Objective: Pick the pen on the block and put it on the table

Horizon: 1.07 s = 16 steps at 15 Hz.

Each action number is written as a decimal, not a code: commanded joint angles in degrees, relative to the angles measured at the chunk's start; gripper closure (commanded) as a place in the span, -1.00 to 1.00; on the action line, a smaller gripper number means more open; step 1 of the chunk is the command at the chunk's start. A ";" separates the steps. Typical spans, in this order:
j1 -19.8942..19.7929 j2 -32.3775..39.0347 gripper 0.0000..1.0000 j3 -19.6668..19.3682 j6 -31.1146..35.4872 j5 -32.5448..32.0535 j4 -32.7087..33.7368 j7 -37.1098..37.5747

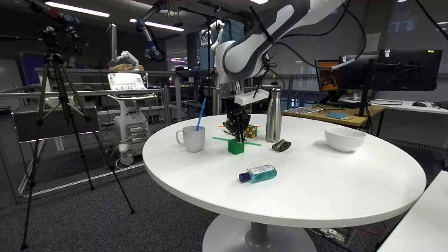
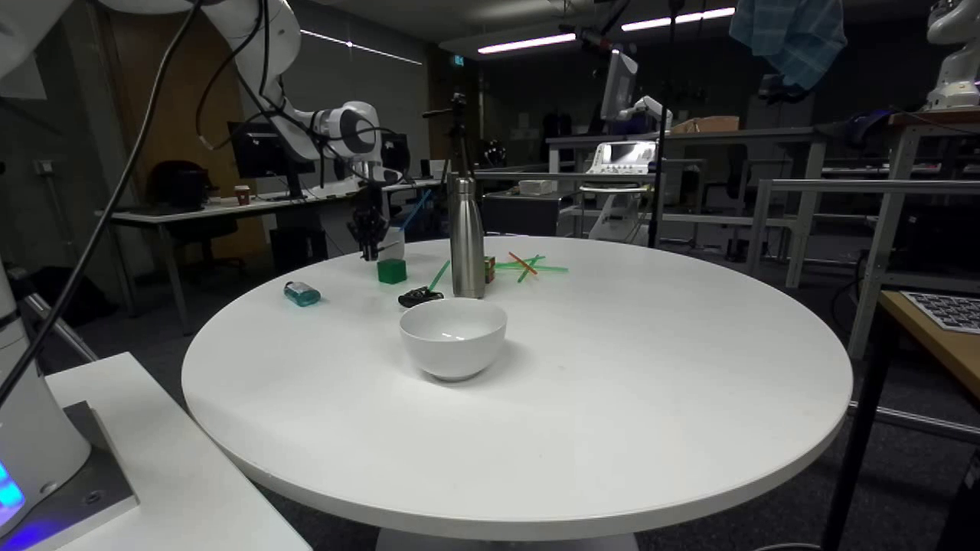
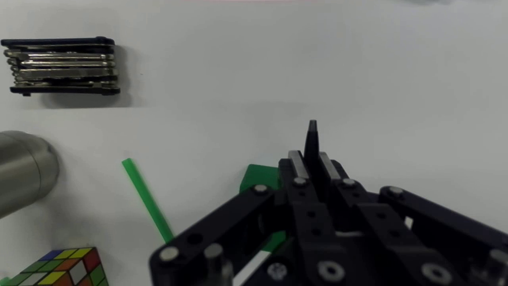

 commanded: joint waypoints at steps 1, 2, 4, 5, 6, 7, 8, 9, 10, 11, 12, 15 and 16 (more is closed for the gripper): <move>1.68 -0.56 0.95 -1.14 -0.43 -2.00 1.14 0.98; 1.92 -0.98 0.95 -1.18 -0.41 -2.32 1.08 1.15; 2.50 -1.96 0.95 -1.32 -0.50 -3.26 1.06 1.50; 2.72 -2.35 0.95 -1.32 -0.52 -3.76 1.17 1.62; 2.95 -2.77 0.95 -1.35 -0.55 -4.33 1.32 1.82; 3.20 -3.21 0.95 -1.39 -0.59 -4.80 1.42 1.96; 3.44 -3.68 0.95 -1.39 -0.63 -5.27 1.42 2.08; 3.70 -4.08 0.95 -1.37 -0.77 -5.80 1.45 2.17; 3.93 -4.53 0.95 -1.39 -0.76 -6.41 1.36 2.27; 4.16 -5.07 0.95 -1.37 -0.78 -6.97 1.22 2.41; 4.35 -5.46 0.95 -1.35 -0.84 -7.42 1.16 2.50; 5.00 -6.74 0.95 -1.41 -1.54 -9.12 0.99 3.13; 5.24 -7.07 0.95 -1.42 -2.16 -9.60 0.99 3.45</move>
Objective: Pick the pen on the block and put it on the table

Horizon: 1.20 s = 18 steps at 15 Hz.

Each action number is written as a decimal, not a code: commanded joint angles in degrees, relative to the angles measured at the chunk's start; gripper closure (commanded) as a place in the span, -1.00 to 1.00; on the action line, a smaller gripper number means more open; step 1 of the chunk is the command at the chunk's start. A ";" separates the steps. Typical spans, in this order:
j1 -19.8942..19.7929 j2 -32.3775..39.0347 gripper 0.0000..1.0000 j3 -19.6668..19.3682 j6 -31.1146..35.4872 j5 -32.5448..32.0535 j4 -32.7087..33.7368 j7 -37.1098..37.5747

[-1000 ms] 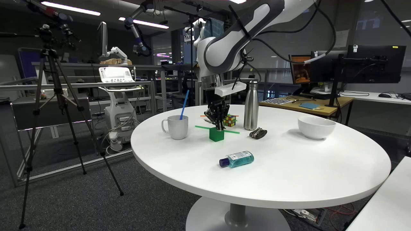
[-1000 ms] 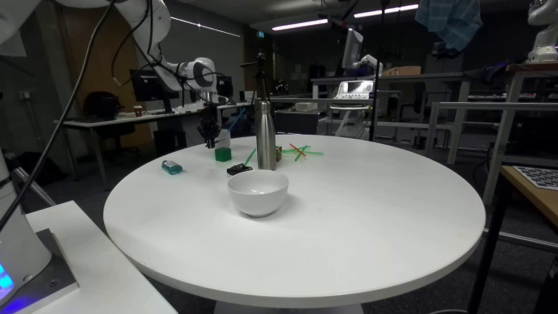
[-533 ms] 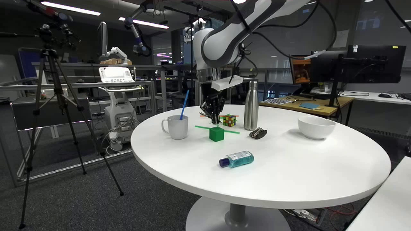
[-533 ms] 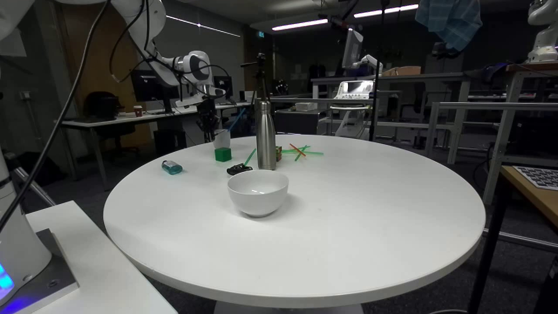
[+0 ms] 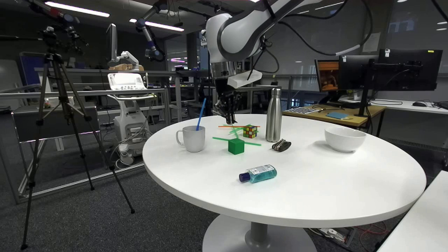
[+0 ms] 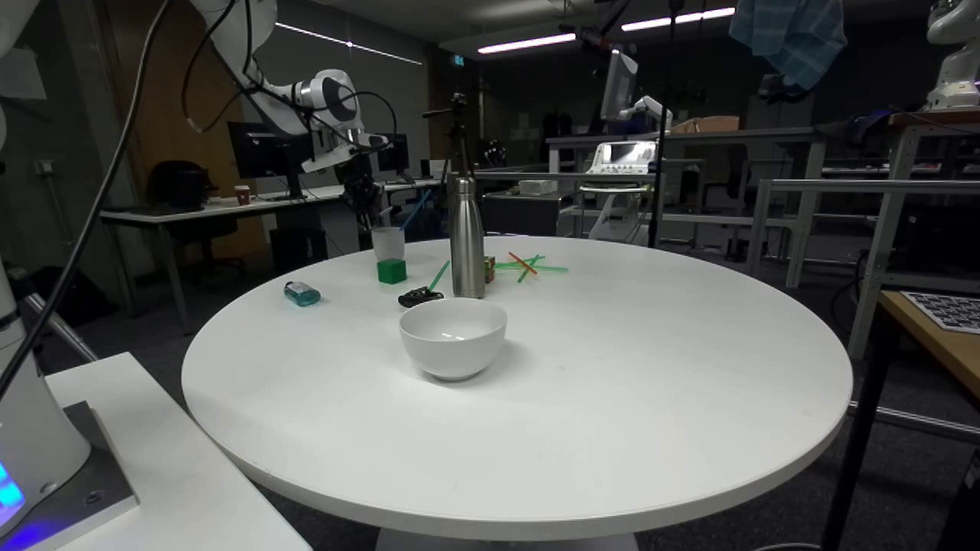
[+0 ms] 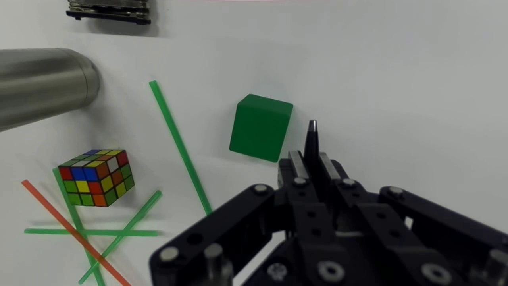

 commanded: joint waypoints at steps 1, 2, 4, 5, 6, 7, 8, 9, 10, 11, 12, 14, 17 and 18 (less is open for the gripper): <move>1.73 -2.40 0.95 -1.04 -3.04 -2.75 -0.40 2.18; 1.94 -2.78 0.95 -1.06 -3.80 -3.31 -0.46 2.46; 2.21 -3.55 0.95 -0.87 -6.55 -3.94 -0.49 2.76; 2.41 -3.84 0.95 -0.84 -7.77 -4.32 -0.53 3.09; 2.50 -4.13 0.95 -0.69 -9.10 -4.59 -0.52 3.22; 2.62 -4.42 0.95 -0.57 -10.59 -4.91 -0.45 3.37; 2.77 -4.59 0.95 -0.47 -11.93 -5.29 -0.36 3.52; 2.92 -4.64 0.95 -0.40 -13.34 -5.66 -0.23 3.69; 3.03 -4.60 0.95 -0.33 -14.78 -5.97 -0.04 3.82; 3.08 -4.61 0.95 -0.19 -16.26 -6.13 0.10 3.76; 3.23 -4.48 0.95 -0.15 -17.84 -6.38 0.33 3.87; 3.35 -4.17 0.95 0.05 -20.68 -6.79 0.88 3.74; 3.41 -3.47 0.95 0.28 -23.74 -7.36 1.68 3.46; 3.43 -3.34 0.95 0.36 -24.55 -7.47 1.82 3.39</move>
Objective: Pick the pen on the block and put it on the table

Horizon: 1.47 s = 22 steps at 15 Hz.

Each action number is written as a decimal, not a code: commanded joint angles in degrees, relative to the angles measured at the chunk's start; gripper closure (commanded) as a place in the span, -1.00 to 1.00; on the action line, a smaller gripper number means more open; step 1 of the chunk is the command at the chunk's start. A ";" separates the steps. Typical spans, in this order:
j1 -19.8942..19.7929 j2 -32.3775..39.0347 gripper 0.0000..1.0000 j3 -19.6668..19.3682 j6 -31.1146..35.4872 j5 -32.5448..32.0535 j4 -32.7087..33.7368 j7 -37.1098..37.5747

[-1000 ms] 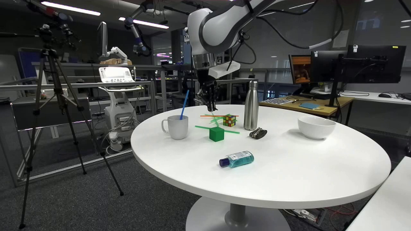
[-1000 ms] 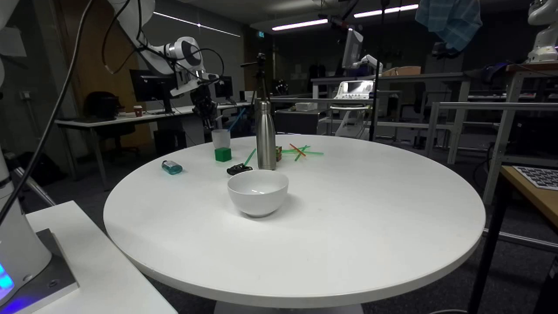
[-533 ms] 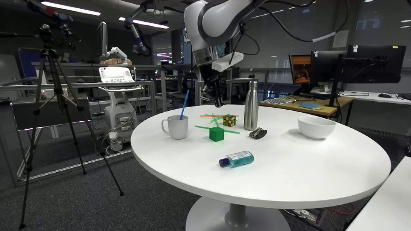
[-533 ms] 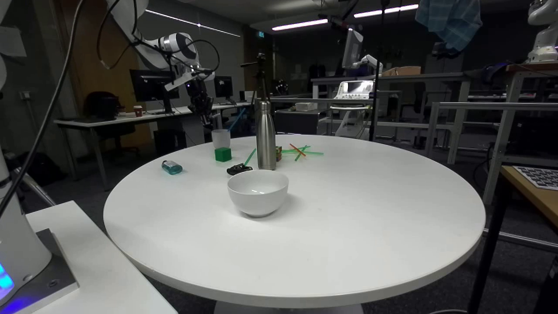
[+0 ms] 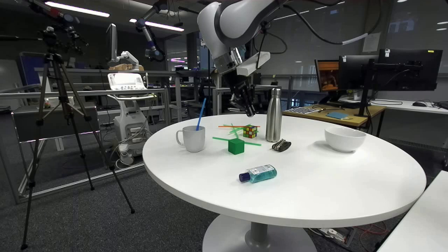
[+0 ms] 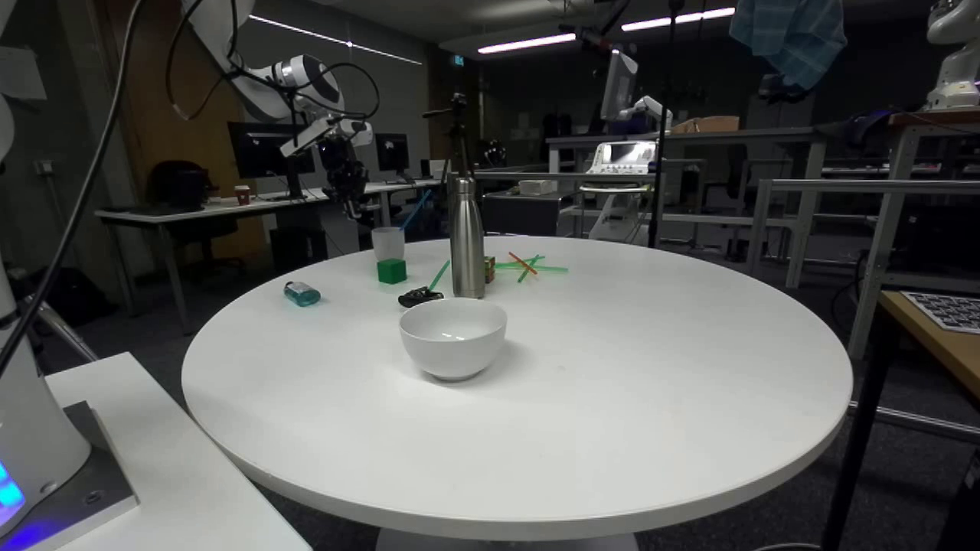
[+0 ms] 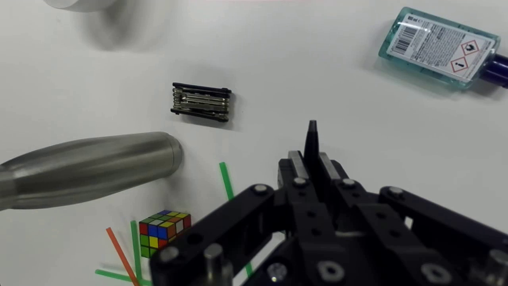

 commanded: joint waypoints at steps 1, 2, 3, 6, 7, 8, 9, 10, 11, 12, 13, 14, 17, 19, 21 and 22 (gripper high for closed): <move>0.35 0.53 0.95 0.40 -4.50 -1.73 1.94 0.94; 0.30 0.61 0.95 0.47 -4.91 -1.78 2.05 0.87; 0.24 0.77 0.95 0.56 -5.30 -1.71 2.30 0.81; 0.25 1.02 0.95 0.85 -4.46 -1.69 2.57 0.60; 0.29 1.18 0.95 0.97 -4.41 -1.63 2.69 0.50; 0.34 1.38 0.95 1.13 -4.44 -1.56 2.95 0.40; 0.41 1.52 0.95 1.35 -4.32 -1.49 3.05 0.26; 0.45 1.65 0.95 1.58 -4.20 -1.37 3.13 0.14; 0.52 1.89 0.95 1.89 -4.06 -1.18 3.26 0.00; 0.68 2.22 0.95 2.16 -4.06 -1.14 3.44 -0.07; 0.83 2.55 0.95 2.43 -4.01 -1.09 3.63 -0.15; 1.04 3.17 0.95 2.73 -4.07 -1.01 4.03 -0.31; 1.91 5.37 0.95 3.24 -4.32 -1.03 5.65 -0.77; 2.61 7.11 0.95 3.26 -4.66 -0.90 7.13 -1.17; 3.26 8.77 0.95 3.15 -4.74 -0.90 8.52 -1.50; 3.50 9.70 0.95 3.11 -4.86 -0.78 9.38 -1.80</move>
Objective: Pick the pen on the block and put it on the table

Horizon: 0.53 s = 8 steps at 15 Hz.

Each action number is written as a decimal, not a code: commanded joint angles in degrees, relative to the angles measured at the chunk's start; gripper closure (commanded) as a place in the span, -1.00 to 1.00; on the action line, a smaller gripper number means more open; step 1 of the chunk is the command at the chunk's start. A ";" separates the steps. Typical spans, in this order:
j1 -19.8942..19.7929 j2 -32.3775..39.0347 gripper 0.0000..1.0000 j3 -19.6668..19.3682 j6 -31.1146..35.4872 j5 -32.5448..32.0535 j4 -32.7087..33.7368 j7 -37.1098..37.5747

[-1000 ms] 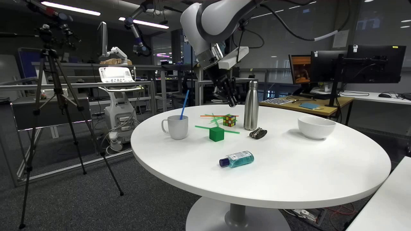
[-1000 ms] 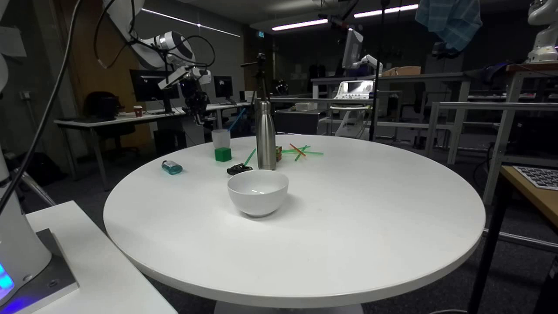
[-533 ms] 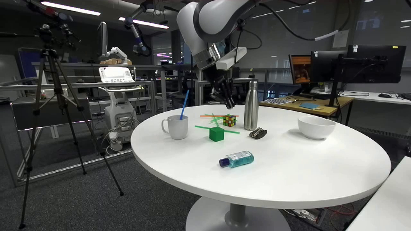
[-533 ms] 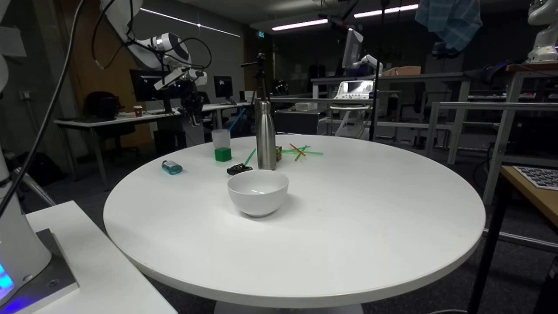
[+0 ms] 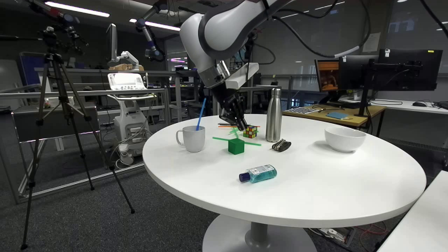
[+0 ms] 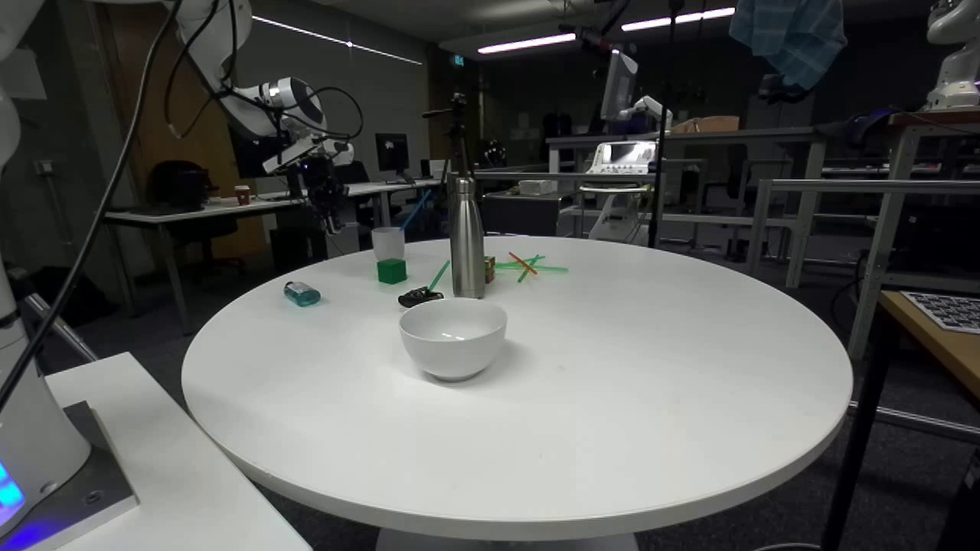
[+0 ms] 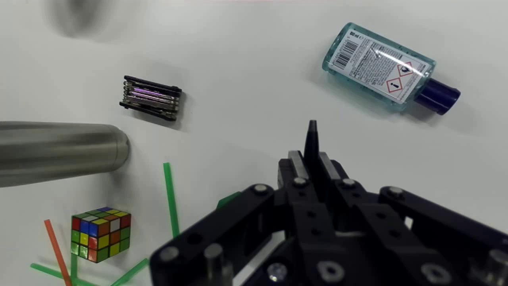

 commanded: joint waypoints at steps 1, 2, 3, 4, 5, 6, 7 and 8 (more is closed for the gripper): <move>1.02 4.34 0.95 -0.06 -2.57 -0.38 5.79 -1.69; 1.23 5.27 0.95 -0.10 -2.63 -0.31 6.54 -1.97; 1.38 6.20 0.95 -0.18 -2.66 -0.26 7.39 -2.27; 1.50 7.08 0.95 -0.23 -2.71 -0.22 8.14 -2.64; 1.64 8.14 0.95 -0.30 -2.92 -0.12 9.10 -3.03; 1.75 9.06 0.95 -0.38 -2.93 -0.07 9.90 -3.42; 1.86 9.90 0.95 -0.44 -3.04 0.01 10.65 -3.78; 1.97 10.84 0.95 -0.54 -3.06 0.04 11.49 -4.05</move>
